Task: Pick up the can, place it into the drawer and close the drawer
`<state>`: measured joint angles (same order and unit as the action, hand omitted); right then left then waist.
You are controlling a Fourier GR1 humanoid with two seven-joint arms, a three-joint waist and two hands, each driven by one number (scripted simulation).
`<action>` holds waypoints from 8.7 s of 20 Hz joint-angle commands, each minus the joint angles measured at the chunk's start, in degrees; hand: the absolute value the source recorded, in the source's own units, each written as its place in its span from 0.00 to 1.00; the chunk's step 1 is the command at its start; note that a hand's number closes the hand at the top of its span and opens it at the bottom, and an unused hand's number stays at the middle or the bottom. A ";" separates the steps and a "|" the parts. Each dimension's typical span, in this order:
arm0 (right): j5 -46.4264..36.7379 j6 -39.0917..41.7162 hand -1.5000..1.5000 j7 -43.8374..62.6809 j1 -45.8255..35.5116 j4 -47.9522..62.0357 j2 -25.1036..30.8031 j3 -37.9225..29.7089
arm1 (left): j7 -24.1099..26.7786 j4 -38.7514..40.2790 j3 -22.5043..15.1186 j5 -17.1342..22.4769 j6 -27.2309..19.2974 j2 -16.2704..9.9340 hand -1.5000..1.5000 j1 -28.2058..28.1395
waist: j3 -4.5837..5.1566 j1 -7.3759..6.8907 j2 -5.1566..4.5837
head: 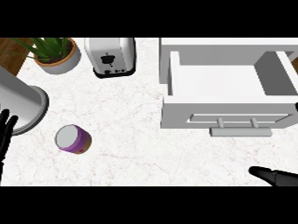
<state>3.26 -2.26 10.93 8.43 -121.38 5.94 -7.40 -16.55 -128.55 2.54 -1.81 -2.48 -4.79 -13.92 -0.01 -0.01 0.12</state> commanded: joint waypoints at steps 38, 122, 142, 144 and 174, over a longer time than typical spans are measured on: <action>19.38 21.81 0.00 -4.03 15.22 -3.48 0.26 -21.81 | -5.14 13.18 9.57 15.22 -3.01 3.23 0.00 7.92 | 0.04 0.35 -0.13; 30.31 29.85 0.00 2.14 22.82 -12.74 -5.91 -32.07 | 27.81 61.02 3.91 21.33 2.20 2.83 1.00 32.86 | 0.00 0.78 0.03; 28.11 29.32 0.00 2.82 16.04 -7.56 -4.77 -33.93 | 4.43 44.95 -7.76 13.14 -18.85 4.76 1.00 48.65 | -0.01 0.27 -0.04; 28.23 29.65 0.00 4.22 15.91 -9.29 -5.40 -32.57 | 7.75 50.98 -7.61 14.20 -19.21 4.77 1.00 52.78 | 0.01 0.63 -0.15; 28.80 29.64 0.00 5.48 15.77 -10.17 -5.27 -32.24 | 15.79 87.27 -16.40 33.06 -33.57 4.79 1.00 89.21 | -0.04 2.62 -0.44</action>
<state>30.98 25.91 16.51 22.50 -131.26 1.17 -38.78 -3.08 -45.30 -13.45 28.72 -35.83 0.00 72.82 -0.05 2.52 -0.36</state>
